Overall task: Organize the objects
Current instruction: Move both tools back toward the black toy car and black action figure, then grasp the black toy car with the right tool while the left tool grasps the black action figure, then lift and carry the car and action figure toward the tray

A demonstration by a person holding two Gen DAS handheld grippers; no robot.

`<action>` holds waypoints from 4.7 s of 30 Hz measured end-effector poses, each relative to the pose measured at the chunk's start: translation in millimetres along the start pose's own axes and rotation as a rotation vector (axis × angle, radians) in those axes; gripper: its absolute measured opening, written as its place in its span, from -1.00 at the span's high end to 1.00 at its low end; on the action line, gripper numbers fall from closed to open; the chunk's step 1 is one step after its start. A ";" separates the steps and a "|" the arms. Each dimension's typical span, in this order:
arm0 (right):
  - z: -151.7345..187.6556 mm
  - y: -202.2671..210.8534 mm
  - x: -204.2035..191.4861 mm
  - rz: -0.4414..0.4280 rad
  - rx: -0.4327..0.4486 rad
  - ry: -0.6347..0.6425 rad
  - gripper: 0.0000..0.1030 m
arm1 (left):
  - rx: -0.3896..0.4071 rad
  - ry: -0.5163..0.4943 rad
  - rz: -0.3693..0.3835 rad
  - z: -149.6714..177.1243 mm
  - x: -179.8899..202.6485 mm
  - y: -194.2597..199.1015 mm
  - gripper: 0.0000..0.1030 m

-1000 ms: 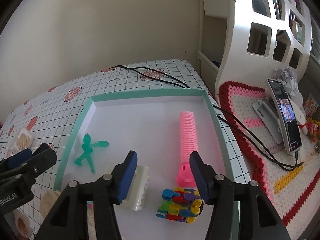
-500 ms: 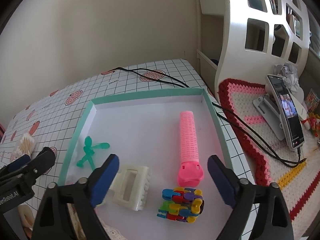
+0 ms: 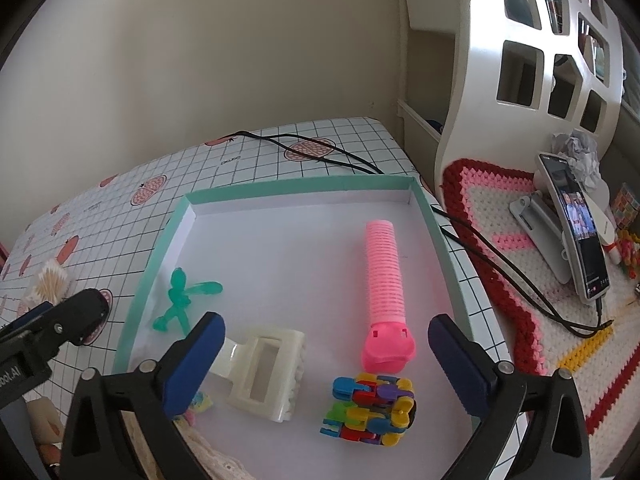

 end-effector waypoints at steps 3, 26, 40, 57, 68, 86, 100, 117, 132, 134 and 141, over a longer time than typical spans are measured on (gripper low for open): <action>-3.7 2.7 -3.7 0.009 0.013 -0.001 -1.00 | 0.023 0.011 0.001 -4.7 -7.6 6.0 -1.00; -66.3 41.9 -162.1 -0.122 0.192 0.186 -1.00 | 0.093 0.441 -0.175 -44.8 -201.1 56.5 -1.00; -53.0 12.3 -193.7 -0.220 0.056 0.153 -1.00 | -0.025 0.551 -0.228 -33.1 -232.7 38.6 -0.99; -38.9 -26.9 -209.0 -0.264 -0.031 0.095 -0.99 | -0.058 0.551 -0.236 -36.8 -226.8 13.0 -0.99; -34.7 -36.4 -221.2 -0.274 -0.048 0.105 -0.99 | -0.072 0.500 -0.285 -36.1 -212.8 -4.4 -0.98; -31.6 -43.1 -231.1 -0.194 -0.054 0.198 -0.72 | -0.072 0.362 -0.405 -34.2 -200.2 -16.7 -0.93; -33.0 -37.2 -231.4 -0.229 -0.058 0.212 0.16 | -0.109 0.298 -0.413 -32.1 -200.4 -11.4 -0.63; -30.2 -32.6 -232.7 -0.242 -0.089 0.248 0.23 | -0.113 0.294 -0.389 -29.2 -200.3 -7.0 -0.30; -38.6 -11.3 -237.0 -0.280 -0.023 0.256 0.24 | -0.046 0.337 -0.374 -37.1 -201.1 16.9 -0.30; -40.1 -6.1 -236.0 -0.284 -0.007 0.258 0.24 | -0.026 0.332 -0.366 -40.8 -198.4 23.1 -0.30; -47.0 11.3 -227.3 -0.295 0.050 0.254 0.24 | 0.061 0.251 -0.343 -48.0 -171.4 43.1 -0.30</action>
Point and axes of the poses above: each gripper's, at about its wrist camera, not at the fingertips, and y roughly against the way its jaws point, x to its right, z to its underside, the point moved 1 cm from there along -y, roughly the way its jaws point, and after that the axes turned 14 degrees about y, right-handed, at the moved point
